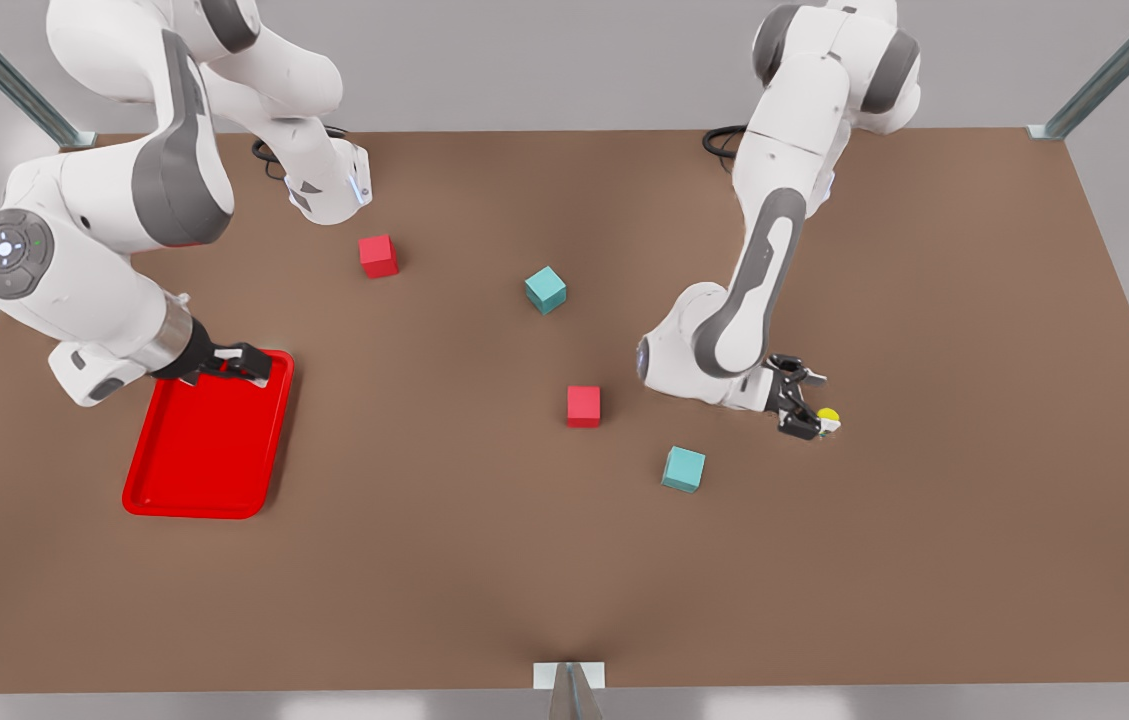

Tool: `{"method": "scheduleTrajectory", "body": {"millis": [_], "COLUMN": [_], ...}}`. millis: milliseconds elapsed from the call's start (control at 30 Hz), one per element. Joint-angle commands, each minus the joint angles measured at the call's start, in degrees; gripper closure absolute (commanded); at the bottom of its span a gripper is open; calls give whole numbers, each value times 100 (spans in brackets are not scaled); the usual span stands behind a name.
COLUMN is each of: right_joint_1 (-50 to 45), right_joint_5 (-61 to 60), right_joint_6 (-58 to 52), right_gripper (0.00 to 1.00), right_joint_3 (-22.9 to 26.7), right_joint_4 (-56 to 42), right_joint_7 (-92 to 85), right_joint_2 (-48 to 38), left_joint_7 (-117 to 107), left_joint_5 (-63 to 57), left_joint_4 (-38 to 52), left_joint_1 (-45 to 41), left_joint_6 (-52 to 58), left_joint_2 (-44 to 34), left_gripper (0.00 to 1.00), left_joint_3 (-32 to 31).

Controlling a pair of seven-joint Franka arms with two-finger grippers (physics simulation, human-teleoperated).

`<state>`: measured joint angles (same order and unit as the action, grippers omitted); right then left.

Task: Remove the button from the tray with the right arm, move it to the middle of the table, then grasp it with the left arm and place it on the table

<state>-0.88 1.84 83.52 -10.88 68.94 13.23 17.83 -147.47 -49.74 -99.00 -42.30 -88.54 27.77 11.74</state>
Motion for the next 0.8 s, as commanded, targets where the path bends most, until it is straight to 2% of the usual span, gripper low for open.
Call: {"method": "scheduleTrajectory", "body": {"millis": [0, 33, 67, 100, 133, 167, 200, 267, 300, 400, 767], "right_joint_1": [-9, -9, -9, -9, -9, -35, -44, -44, -52, -52, -52], "right_joint_5": [141, 141, 141, 150, 150, 150, 141, 141, 141, 141, 141], "right_joint_6": [68, 68, 68, 68, 68, 68, 68, 68, 68, 68, 68], "right_gripper": [0, 0, 0, 0, 0, 0, 0, 0, 0, 0, 0], "right_joint_3": [-2, -2, -2, -2, -2, -2, -2, -2, -2, -10, -2], "right_joint_4": [-3, -3, -3, -3, -3, -3, -3, -3, -3, -3, -3], "right_joint_7": [-523, -523, -523, -523, -532, -532, -532, -523, -523, -523, -479], "right_joint_2": [-7, -7, -7, -7, -7, -7, 1, 1, 1, 1, 1], "left_joint_7": [12213, 12970, 13426, 14342, 14273, 14272, 14509, 15116, 15116, 15301, 15274], "left_joint_5": [3476, 5566, 6187, 6214, 6082, 5268, 4913, 4922, 4931, 4957, 4957], "left_joint_4": [617, 1153, 1688, 2358, 3000, 2878, 2350, 2087, 1577, 1251, 1243], "left_joint_1": [46, 265, 477, 995, 1338, 1646, 2067, 2358, 2341, 2341, 2341], "left_joint_6": [-32, 3, 685, 1558, 2069, 2060, 1955, 1911, 1577, 1480, 1506], "left_joint_2": [-580, -563, -563, -554, -650, -1456, -2249, -2707, -3049, -3120, -3067], "left_gripper": [0, 0, 0, 0, 0, 0, 0, 0, 0, 0, 0], "left_joint_3": [-14, 144, 153, 144, 179, -135, -673, -867, -875, -928, -963]}}
